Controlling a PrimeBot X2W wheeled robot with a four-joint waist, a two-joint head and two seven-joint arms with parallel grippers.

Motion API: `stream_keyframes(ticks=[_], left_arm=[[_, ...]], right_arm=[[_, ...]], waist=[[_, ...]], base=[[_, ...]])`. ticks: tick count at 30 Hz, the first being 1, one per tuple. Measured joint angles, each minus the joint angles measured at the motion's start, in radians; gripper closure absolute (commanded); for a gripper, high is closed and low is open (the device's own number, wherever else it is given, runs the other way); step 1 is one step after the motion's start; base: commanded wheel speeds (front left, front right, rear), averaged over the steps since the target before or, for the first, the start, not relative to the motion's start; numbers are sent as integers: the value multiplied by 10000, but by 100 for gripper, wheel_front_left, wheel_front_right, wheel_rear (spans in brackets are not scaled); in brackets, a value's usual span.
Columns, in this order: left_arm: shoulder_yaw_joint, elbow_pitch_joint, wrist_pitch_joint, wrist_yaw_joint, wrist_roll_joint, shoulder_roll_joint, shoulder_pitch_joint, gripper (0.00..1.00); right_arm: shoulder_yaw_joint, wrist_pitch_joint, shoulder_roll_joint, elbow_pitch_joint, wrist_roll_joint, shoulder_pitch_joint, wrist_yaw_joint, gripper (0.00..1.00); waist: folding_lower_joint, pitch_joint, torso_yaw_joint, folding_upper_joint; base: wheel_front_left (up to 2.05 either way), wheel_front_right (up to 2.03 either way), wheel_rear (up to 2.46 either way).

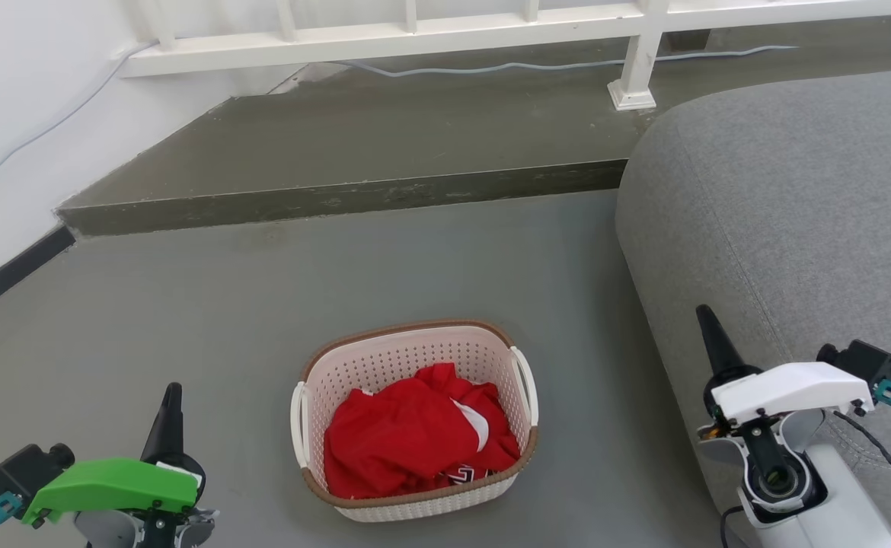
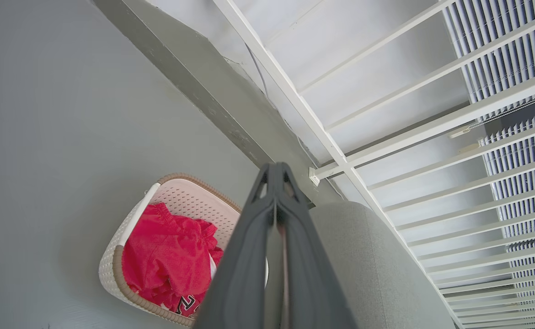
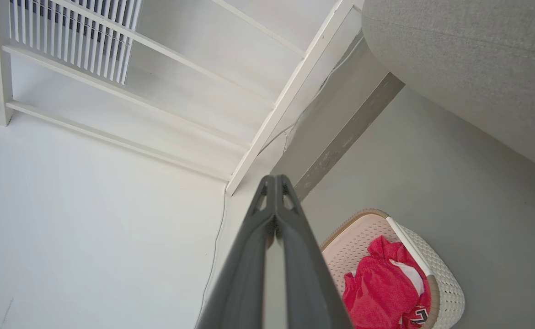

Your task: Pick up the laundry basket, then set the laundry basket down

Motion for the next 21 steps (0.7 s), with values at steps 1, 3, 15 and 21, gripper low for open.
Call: stream_keyframes(ticks=[1, 3, 15, 21], left_arm=[[27, -2, 25, -2, -151, -8, -2, 100], [84, 0, 123, -4, -324, -13, -5, 100], [345, 0, 527, -96, -1620, -40, -18, 100], [499, 0, 706, -127, -2280, -50, -25, 100]], right_arm=[[-58, 56, 2, -19, 96, 4, 29, 100], [-180, 84, 12, -42, 336, 16, 31, 100], [-886, 510, 52, -234, 1641, 183, 232, 100], [-1241, 706, 67, -326, 2290, 200, 309, 100]], waist=[[0, -4, 0, 0], [0, -11, 1, 0], [0, -52, 4, 0], [0, -73, 5, 0]], base=[[0, 0, 0], [0, 0, 0], [0, 0, 0], [0, 0, 0]])
